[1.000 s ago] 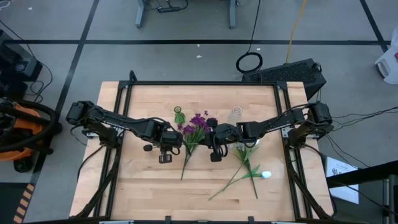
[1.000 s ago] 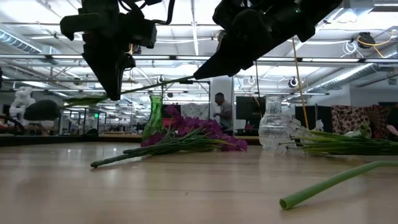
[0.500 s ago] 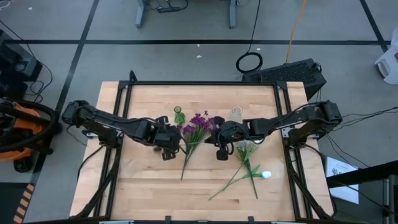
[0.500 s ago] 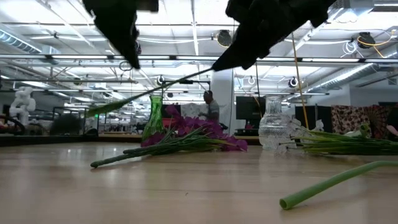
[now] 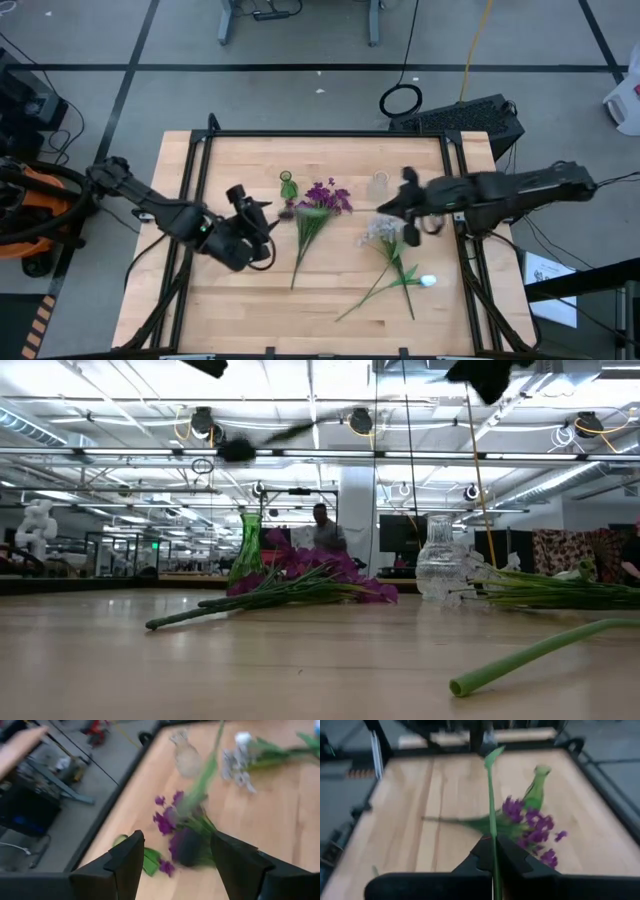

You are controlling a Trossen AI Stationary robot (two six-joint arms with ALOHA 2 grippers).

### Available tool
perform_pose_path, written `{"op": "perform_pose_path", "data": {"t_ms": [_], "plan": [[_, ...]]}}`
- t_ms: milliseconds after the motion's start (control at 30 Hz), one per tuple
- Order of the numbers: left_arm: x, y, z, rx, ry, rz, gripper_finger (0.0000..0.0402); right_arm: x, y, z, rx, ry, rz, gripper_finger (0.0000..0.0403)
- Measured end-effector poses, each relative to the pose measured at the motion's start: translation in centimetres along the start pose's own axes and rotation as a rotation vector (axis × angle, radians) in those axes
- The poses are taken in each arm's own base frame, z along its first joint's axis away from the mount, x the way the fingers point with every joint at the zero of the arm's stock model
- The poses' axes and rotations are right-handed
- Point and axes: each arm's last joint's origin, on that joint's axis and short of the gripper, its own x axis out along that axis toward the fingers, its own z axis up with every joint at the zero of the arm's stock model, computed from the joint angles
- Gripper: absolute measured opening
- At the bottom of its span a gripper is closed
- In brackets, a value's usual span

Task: Sort flowers into vase by color
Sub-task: Put the black flower into the green vase

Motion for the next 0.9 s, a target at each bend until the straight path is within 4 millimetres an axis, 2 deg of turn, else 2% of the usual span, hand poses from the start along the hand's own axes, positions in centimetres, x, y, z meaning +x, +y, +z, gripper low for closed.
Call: {"op": "perform_pose_path", "data": {"t_ms": [133, 267, 367, 567, 633, 733, 900], "plan": [[-0.8, -0.7, -0.7, -0.024, -0.062, 0.055, 0.0231, -3.8, 0.0, 0.1, 0.031, -0.114, 0.002, 0.0], [-1.2, -1.4, -1.3, -0.078, -0.123, 0.091, 0.0231, -6.3, -0.2, 0.4, 0.043, -0.236, -0.044, 0.0], [-0.5, -2.4, -1.8, -0.146, -0.176, 0.111, 0.0231, -7.0, -0.2, 1.0, 0.052, -0.331, -0.093, 0.0], [1.2, -4.3, -1.9, -0.286, -0.278, 0.074, 0.0231, -7.3, 0.5, 3.3, -0.01, -0.544, -0.07, 0.0], [1.8, -4.8, -1.0, -0.338, -0.336, 0.062, 0.0231, -7.2, 0.8, 4.1, -0.051, -0.606, -0.035, 0.0], [2.0, -4.7, 1.6, -0.334, -0.458, 0.004, 0.0231, -6.5, 1.6, 5.2, -0.13, -0.751, 0.014, 0.0], [0.9, -2.5, 6.0, -0.308, -0.855, -0.239, 0.0231, -4.3, 2.5, 6.2, -0.209, -1.001, 0.073, 0.0]]}}
